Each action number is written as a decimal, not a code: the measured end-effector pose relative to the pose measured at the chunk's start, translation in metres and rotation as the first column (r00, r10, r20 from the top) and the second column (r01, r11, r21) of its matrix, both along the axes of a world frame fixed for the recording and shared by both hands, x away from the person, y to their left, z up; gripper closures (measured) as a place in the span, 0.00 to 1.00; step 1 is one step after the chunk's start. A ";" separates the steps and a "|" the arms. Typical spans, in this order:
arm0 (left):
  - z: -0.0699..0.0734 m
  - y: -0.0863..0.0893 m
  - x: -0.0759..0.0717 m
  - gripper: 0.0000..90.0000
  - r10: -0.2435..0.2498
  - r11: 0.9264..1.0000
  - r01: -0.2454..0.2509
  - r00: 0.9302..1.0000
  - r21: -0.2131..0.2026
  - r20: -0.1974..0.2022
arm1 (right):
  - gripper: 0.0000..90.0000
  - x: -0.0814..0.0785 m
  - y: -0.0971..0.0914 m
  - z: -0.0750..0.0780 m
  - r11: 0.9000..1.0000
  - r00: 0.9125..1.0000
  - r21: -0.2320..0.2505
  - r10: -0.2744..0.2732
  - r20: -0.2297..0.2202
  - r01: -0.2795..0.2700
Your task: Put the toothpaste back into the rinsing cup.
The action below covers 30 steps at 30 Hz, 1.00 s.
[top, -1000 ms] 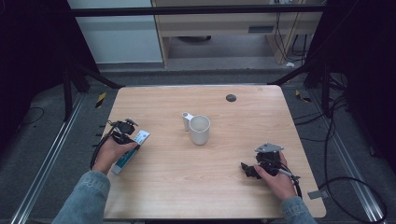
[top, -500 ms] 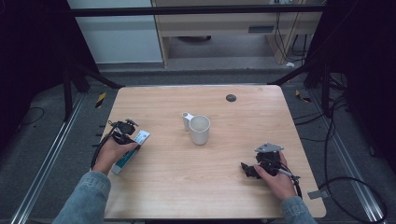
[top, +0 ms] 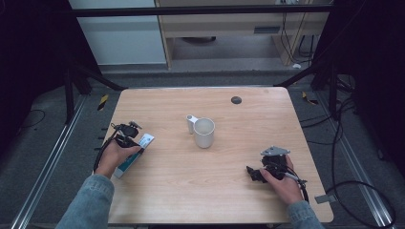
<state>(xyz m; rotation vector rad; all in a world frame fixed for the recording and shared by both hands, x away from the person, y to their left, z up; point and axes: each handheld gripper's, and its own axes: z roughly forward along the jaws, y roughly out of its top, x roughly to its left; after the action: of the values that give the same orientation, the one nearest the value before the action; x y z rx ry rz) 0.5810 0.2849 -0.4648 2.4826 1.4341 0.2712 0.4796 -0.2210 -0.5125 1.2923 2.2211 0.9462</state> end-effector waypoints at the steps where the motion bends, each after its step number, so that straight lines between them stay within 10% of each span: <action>1: 0.000 0.000 0.000 0.63 -0.001 1.000 0.001 1.000 0.000 -0.002 | 0.01 0.000 0.000 0.000 1.000 1.000 0.000 0.000 0.000 0.000; 22: 0.009 0.000 -0.007 0.85 -0.036 0.999 0.036 0.999 -0.014 -0.006 | 0.01 0.000 0.000 0.000 1.000 1.000 0.000 0.000 0.000 0.000; 30: 0.021 0.002 -0.020 0.86 -0.024 0.999 0.026 0.998 -0.044 0.051 | 0.01 0.000 0.000 0.000 1.000 1.000 -0.001 -0.001 0.000 0.001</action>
<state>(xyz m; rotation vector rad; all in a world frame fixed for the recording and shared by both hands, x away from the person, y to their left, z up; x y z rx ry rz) 0.5611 0.2873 -0.4438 2.4385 1.3730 0.2917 0.4796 -0.2210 -0.5125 1.2934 2.2205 0.9450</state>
